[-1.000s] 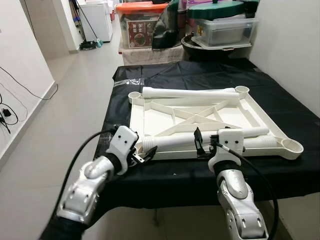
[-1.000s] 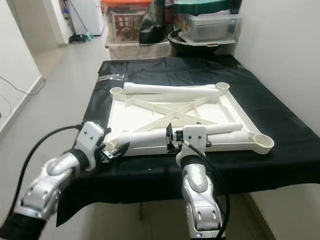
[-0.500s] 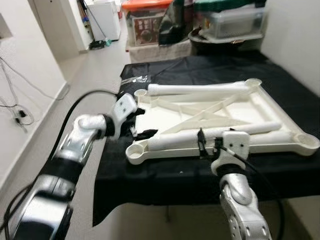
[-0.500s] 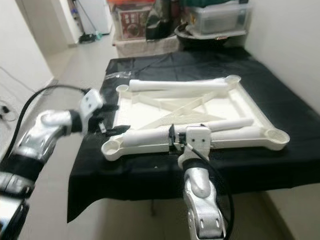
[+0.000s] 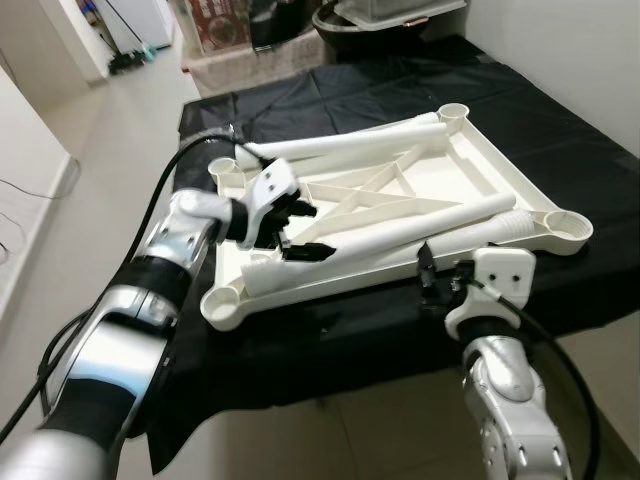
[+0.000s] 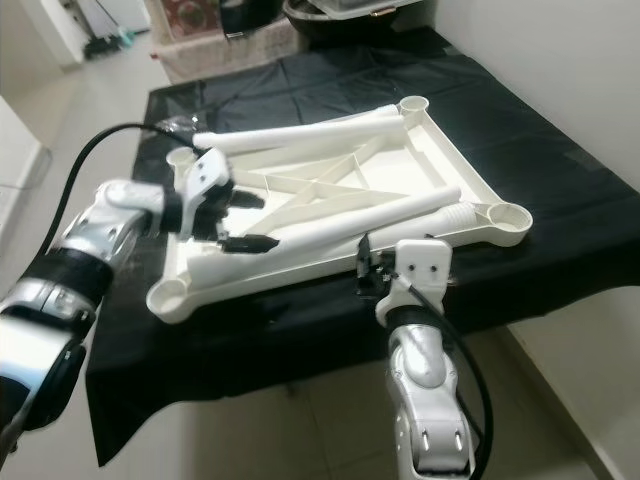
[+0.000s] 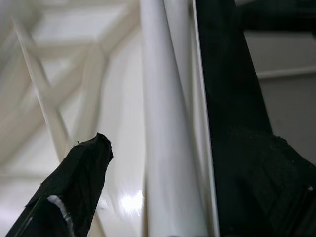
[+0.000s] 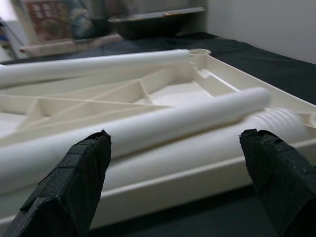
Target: Building children table
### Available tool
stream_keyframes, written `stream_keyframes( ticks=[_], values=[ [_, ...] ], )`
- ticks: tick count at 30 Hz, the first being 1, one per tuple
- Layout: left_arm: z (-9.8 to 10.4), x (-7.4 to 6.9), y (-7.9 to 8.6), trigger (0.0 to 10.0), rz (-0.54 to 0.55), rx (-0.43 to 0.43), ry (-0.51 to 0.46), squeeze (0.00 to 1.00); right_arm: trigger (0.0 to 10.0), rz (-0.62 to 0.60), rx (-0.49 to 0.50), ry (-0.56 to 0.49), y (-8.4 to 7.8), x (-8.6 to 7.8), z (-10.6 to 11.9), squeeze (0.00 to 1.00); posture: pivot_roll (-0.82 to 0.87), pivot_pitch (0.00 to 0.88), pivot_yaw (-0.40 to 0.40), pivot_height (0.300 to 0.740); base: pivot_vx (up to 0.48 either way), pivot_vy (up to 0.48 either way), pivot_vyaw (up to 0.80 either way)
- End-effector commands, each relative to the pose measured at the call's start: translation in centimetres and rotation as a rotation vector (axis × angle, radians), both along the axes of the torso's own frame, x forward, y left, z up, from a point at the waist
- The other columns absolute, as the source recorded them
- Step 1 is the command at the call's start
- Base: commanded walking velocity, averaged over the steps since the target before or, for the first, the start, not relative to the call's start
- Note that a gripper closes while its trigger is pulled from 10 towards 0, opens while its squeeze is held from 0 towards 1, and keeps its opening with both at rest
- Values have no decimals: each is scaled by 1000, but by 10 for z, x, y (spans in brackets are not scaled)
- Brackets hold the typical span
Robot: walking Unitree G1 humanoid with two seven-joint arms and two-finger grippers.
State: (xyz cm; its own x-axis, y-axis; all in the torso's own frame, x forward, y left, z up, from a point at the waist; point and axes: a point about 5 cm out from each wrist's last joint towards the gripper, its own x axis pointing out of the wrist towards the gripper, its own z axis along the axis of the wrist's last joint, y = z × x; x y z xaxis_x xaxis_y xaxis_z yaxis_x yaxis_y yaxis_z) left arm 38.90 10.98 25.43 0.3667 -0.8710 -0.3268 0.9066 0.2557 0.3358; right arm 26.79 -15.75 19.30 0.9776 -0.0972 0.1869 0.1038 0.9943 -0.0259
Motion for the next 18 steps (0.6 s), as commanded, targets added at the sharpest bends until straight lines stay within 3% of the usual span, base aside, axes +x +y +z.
stream_keyframes(
  ticks=[1,10,11,12,13,18],
  values=[
    [-5,1,15,10000,3,68,56,0,10000,32,14,13,7,-1,1,0,73,265,120,740,0,0,0],
    [5,2,25,10000,-23,179,99,0,10000,46,24,39,10,-2,-3,0,82,259,110,740,0,0,0],
    [6,2,28,10000,-22,211,95,357,10000,51,25,41,11,-2,-3,0,86,258,108,740,0,0,0],
    [6,2,28,10000,-22,211,95,357,10000,51,25,41,11,-2,-3,0,86,258,108,740,0,0,0],
    [9,2,32,10000,-13,234,96,1000,10000,55,26,42,11,-1,-3,0,89,256,110,740,0,0,0],
    [10,3,39,10000,-2,280,102,1000,10000,58,30,42,12,0,-2,0,90,255,110,740,0,0,0]
  ],
)
